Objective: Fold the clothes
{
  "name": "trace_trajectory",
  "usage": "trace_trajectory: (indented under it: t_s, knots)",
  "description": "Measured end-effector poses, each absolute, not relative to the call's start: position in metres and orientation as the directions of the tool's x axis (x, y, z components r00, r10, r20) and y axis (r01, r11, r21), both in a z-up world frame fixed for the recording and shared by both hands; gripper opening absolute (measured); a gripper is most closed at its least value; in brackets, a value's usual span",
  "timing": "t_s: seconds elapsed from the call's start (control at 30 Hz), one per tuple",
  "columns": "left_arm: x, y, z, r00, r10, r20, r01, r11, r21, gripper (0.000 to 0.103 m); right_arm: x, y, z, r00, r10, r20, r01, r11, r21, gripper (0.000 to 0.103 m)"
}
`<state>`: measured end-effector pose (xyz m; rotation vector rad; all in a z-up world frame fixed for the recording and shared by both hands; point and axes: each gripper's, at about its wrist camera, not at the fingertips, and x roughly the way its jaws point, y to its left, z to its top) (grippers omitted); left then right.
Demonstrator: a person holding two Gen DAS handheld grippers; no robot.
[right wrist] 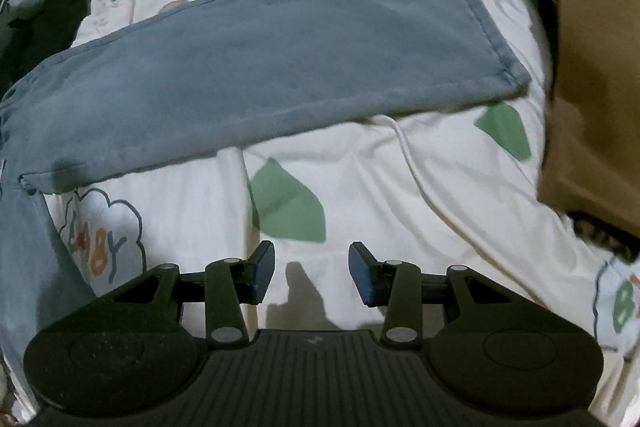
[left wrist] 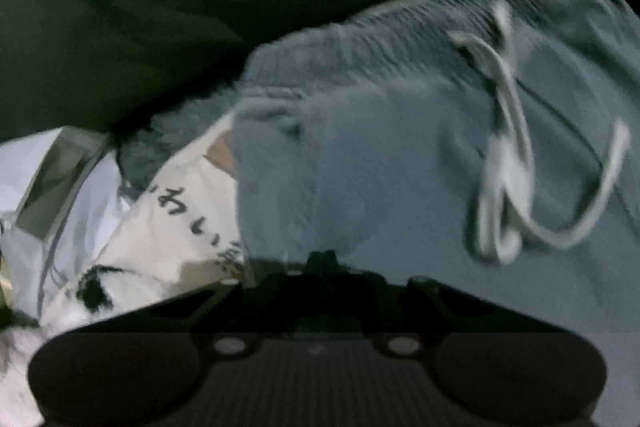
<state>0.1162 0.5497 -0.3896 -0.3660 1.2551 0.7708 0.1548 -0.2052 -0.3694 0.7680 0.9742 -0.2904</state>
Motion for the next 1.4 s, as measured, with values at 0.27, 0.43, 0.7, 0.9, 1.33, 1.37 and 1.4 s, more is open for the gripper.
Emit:
trace_trajectory:
  t_s: [0.27,0.43,0.7,0.9,1.33,1.37,1.4]
  knots:
    - [0.137,0.539,-0.371,0.183,0.344,-0.921,-0.663,0.735,0.143,0.006,0.201,-0.210,-0.365,0.571,0.102,-0.815,0.462,0.781,0.421,0.048]
    - [0.150,0.532,-0.359,0.230,0.358,-0.905,-0.641,0.755,0.136,0.007,0.236,-0.215,-0.360,0.600,0.086,-0.795,0.427,0.806,0.409,0.049]
    - [0.174,0.540,-0.383,0.182,0.407,-0.895,-0.644,0.737,0.204,0.005,0.285,-0.223,-0.366,0.620,0.064,-0.782,0.402,0.829,0.387,0.050]
    - [0.177,0.557,-0.391,0.134,0.437,-0.890,-0.670,0.701,0.243,0.003,0.294,-0.229,-0.390,0.560,0.044,-0.827,0.419,0.846,0.328,0.050]
    - [0.208,0.495,-0.322,0.409,0.365,-0.837,-0.605,0.795,0.051,0.006,0.298,-0.232,-0.390,0.499,0.003,-0.866,0.485,0.827,0.283,0.050]
    - [0.216,0.489,-0.320,0.428,0.346,-0.835,-0.583,0.812,0.037,0.006,0.298,-0.231,-0.389,0.502,0.003,-0.865,0.480,0.831,0.281,0.050]
    - [0.227,0.484,-0.319,0.445,0.332,-0.832,-0.560,0.828,0.031,0.007,0.299,-0.230,-0.387,0.509,0.007,-0.861,0.475,0.832,0.287,0.050]
